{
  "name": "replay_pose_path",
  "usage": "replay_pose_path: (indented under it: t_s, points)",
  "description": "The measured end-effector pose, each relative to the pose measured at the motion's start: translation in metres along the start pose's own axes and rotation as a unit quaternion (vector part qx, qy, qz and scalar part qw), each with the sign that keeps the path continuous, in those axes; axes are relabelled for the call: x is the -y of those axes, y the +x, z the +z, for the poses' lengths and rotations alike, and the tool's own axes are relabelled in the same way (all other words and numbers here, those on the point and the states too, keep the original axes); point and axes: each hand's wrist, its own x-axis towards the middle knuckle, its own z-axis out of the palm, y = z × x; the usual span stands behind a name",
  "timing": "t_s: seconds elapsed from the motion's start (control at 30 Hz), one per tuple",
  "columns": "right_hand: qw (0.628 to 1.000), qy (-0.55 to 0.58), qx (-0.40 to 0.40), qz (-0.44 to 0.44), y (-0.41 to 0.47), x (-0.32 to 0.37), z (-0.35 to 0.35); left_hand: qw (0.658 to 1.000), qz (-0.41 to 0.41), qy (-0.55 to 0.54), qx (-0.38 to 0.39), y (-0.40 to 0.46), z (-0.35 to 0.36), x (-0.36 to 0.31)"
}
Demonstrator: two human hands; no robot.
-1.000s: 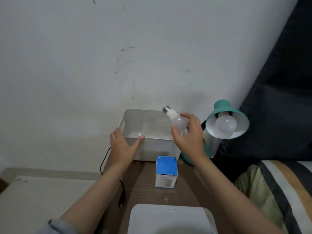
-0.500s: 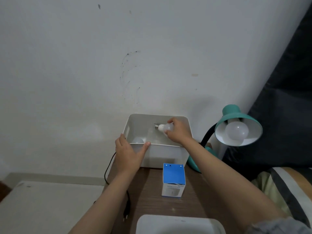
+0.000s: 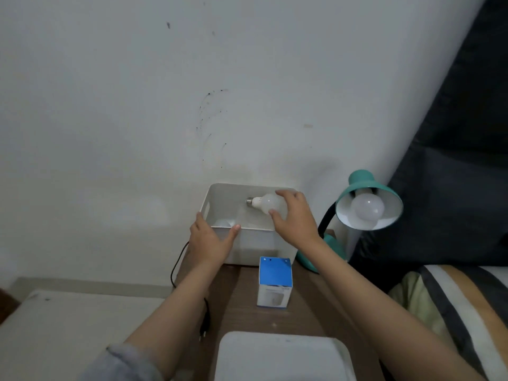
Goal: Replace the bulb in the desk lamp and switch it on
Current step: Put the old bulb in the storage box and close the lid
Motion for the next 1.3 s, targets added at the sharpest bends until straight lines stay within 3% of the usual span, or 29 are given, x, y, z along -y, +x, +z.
replay_pose_path:
  t_s: [0.2,0.37,0.5,0.73,0.97,1.3]
  points:
    - [0.998,0.030,-0.036,-0.035,-0.122,0.004,-0.043,0.998,0.038,-0.048,-0.002,-0.059,-0.010,0.002]
    - [0.995,-0.005,0.084,0.052,-0.230,-0.025,-0.049,0.995,0.053,-0.031,0.081,-0.165,-0.019,0.037]
    - [0.970,-0.073,0.175,0.154,-0.293,-0.049,-0.044,0.989,0.033,0.031,0.141,-0.233,-0.025,0.074]
    - [0.932,-0.158,0.225,0.236,-0.336,-0.048,-0.044,0.966,-0.004,0.142,0.215,-0.286,-0.030,0.101]
    - [0.946,-0.116,0.181,0.244,-0.338,-0.038,-0.047,0.974,0.018,0.103,0.203,-0.286,-0.037,0.094]
    - [0.985,-0.112,0.063,0.113,-0.250,0.004,-0.067,0.987,0.107,0.087,0.081,-0.221,-0.086,0.025]
